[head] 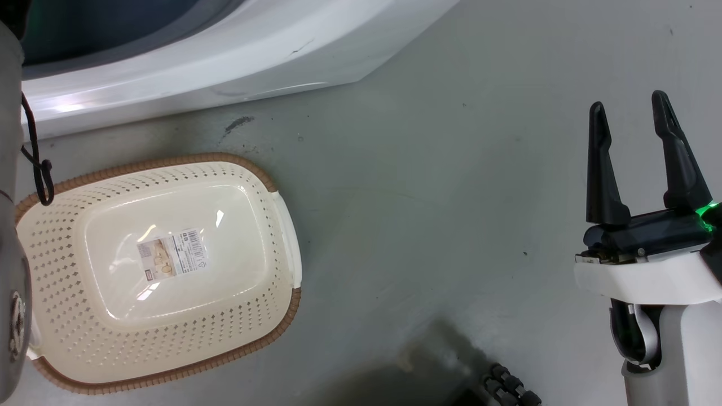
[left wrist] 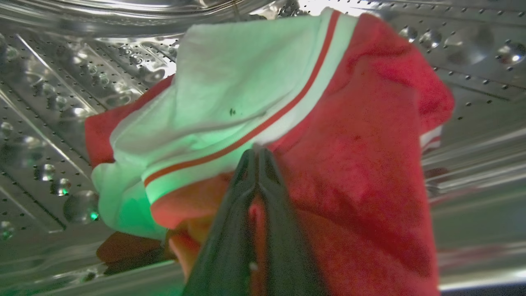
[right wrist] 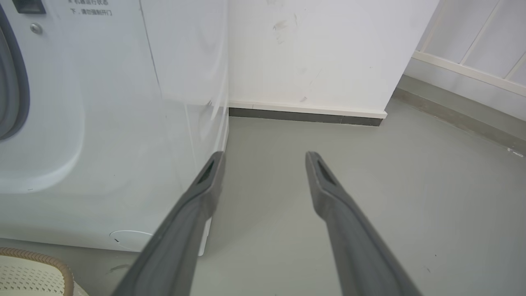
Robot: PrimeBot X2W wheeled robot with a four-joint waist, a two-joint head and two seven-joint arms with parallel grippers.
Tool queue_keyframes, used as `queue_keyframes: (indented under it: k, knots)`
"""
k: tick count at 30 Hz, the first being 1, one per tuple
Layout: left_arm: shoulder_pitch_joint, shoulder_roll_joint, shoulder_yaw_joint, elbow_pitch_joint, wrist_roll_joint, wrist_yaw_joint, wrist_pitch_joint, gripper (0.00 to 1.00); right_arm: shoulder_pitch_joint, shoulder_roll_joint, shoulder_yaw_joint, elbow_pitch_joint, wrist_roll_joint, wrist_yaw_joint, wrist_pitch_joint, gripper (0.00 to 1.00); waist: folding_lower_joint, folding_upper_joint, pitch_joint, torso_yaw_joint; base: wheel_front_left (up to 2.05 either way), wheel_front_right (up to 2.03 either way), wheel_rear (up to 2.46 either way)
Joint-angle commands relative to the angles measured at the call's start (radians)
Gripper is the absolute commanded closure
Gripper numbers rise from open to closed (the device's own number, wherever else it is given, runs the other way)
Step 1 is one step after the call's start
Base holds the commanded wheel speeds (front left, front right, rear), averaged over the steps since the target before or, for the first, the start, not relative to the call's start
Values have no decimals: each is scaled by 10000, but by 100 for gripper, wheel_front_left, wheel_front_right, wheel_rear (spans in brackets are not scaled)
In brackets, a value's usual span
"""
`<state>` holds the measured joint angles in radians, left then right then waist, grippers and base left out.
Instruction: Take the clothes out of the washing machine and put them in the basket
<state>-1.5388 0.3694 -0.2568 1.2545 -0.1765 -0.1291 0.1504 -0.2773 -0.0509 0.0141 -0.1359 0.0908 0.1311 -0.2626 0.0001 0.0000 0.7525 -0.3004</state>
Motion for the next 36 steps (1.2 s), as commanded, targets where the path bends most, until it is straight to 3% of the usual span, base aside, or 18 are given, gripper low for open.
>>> queue_keyframes:
  k: [1, 10, 22, 36]
  knots:
    - [180, -7, -92, -2, -98, 1, -118, 100, -78, 12, -9, 0, -8, -7, -35, 0, -1, 0, -84, 39, 0, 0, 0]
    - [1361, -325, -246, -223, -1112, 0, -1546, 100, 287, 12, 89, 221, -284, -7, -35, 0, -1, 0, -1303, 434, 0, 0, 0]
    - [3814, -821, -1258, -1106, -2225, 0, -3281, 100, 932, 11, 163, 544, -789, -7, -35, 0, -1, 0, -3172, 1228, 0, 0, 0]
    - [6184, -469, -1811, -3284, -2739, 68, -4122, 100, 1986, 9, 316, 901, -1142, -7, -34, 0, -1, 0, -5172, 1852, 0, 0, 0]
